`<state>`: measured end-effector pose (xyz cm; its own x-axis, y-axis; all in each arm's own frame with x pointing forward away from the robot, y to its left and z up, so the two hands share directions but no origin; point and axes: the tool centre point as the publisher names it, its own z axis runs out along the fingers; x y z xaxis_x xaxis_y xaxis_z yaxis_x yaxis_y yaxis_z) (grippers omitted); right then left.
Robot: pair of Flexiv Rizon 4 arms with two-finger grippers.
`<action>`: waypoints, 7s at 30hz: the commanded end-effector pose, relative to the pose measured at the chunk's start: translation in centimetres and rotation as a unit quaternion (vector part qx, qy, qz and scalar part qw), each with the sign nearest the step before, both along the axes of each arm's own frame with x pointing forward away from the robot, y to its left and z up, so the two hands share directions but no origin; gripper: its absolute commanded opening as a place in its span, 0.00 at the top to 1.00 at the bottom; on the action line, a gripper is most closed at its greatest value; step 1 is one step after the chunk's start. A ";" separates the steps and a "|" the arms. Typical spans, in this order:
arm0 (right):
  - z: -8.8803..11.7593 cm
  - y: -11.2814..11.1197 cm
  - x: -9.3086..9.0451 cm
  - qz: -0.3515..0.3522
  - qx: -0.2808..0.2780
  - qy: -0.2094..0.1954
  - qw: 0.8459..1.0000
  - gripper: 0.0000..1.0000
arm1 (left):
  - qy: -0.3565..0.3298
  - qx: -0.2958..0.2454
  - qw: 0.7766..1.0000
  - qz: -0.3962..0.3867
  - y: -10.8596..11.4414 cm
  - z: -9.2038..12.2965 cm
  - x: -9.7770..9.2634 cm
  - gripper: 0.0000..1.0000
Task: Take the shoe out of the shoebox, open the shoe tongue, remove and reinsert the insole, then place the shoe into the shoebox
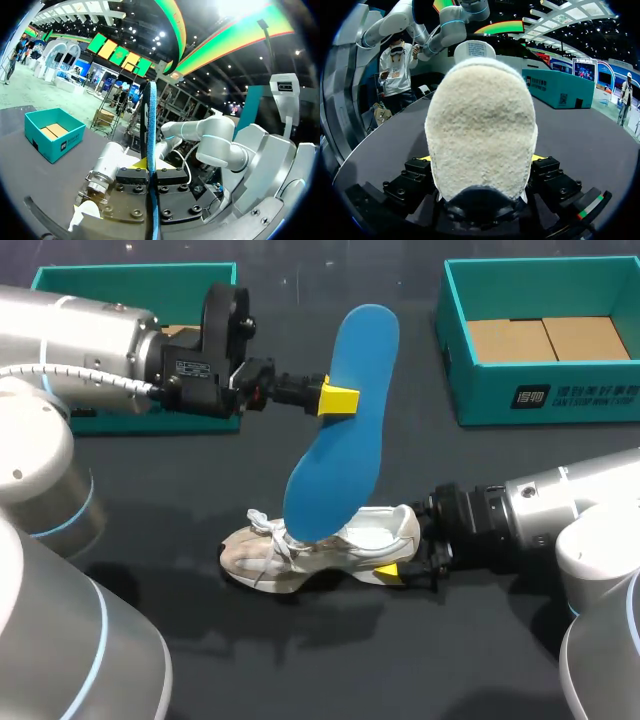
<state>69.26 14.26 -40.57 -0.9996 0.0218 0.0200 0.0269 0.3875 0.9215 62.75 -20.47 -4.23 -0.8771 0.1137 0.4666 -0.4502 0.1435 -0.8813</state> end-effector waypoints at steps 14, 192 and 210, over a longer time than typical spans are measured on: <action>-0.1 0.3 0.0 -0.001 -0.003 0.000 1.000 1.00 | 0.009 -0.020 0.999 0.029 1.5 -0.9 -1.5 1.00; 3.2 2.5 4.5 -0.025 -0.559 0.100 0.822 0.25 | 0.008 -0.030 0.999 0.034 1.9 -0.8 -2.3 1.00; 2.9 2.4 3.5 -0.005 -0.567 0.106 0.817 1.00 | 0.008 -0.030 0.999 0.034 1.9 -0.8 -2.3 1.00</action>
